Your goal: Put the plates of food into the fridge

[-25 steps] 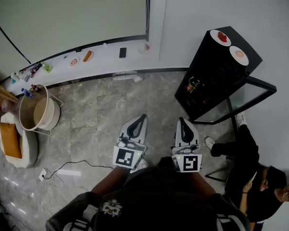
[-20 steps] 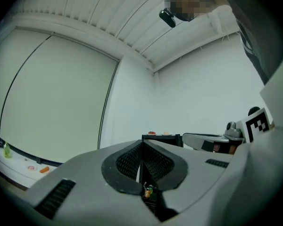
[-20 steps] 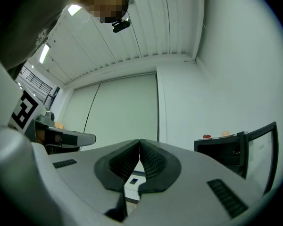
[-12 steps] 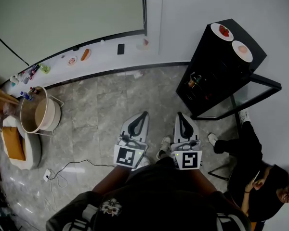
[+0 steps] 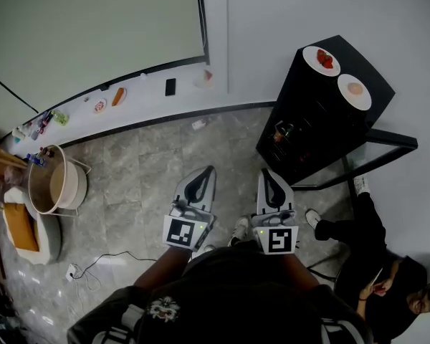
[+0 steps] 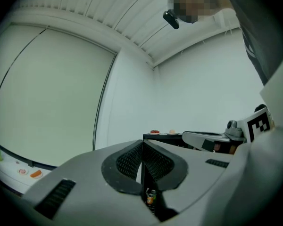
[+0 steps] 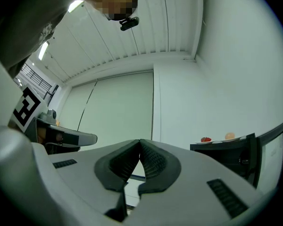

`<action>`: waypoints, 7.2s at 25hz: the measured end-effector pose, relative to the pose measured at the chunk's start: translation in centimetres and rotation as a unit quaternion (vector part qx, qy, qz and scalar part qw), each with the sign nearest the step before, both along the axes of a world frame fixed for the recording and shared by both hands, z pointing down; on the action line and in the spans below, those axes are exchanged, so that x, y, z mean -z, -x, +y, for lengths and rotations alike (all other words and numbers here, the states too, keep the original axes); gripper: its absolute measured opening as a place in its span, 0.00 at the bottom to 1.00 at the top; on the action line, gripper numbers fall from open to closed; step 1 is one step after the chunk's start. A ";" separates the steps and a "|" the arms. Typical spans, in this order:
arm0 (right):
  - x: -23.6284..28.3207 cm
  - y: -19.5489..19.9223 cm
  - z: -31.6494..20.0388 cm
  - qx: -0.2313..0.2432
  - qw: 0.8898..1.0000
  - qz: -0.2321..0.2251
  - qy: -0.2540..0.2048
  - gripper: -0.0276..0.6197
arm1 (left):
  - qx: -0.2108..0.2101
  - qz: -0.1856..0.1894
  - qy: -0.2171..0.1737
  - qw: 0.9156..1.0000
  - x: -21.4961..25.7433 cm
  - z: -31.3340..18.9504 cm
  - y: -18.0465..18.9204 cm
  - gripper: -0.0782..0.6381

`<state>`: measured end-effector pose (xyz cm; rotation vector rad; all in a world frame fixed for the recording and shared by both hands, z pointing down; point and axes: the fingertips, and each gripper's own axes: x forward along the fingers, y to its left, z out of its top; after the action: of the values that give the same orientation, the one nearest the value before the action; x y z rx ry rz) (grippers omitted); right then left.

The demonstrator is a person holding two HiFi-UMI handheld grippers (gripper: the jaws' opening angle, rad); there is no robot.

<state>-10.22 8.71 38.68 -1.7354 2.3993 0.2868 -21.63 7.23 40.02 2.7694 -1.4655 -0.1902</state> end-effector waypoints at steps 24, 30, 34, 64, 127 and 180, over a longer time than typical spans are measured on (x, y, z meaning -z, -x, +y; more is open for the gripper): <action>-1.0 -10.8 -7.8 -0.049 0.998 -0.034 0.018 0.08 | -0.047 -0.036 0.019 0.998 -0.9 -8.4 -10.9 0.14; -1.4 -12.4 -9.1 -0.073 0.997 -0.029 0.019 0.08 | -0.071 -0.045 0.018 0.996 -1.8 -10.4 -12.5 0.14; -1.2 -12.9 -10.6 -0.088 0.996 -0.024 0.019 0.08 | -0.094 -0.045 0.015 0.994 -2.1 -12.1 -13.5 0.14; -1.8 -12.8 -21.7 -0.251 0.967 0.013 0.042 0.08 | -0.273 -0.031 0.024 0.961 -2.5 -26.5 -16.3 0.14; -4.1 -34.2 -21.3 -0.274 0.747 -0.605 0.029 0.27 | -0.369 -0.053 0.027 0.927 -2.2 -26.4 -26.6 0.14; -4.6 -26.7 -15.1 -0.228 0.714 -0.662 -0.013 0.10 | -0.377 -0.077 0.038 0.922 -4.6 -24.5 -23.0 0.14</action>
<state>16.52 -6.43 43.29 -1.5464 0.9019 -0.6707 1.36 -17.23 44.64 3.0822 -0.3102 0.0939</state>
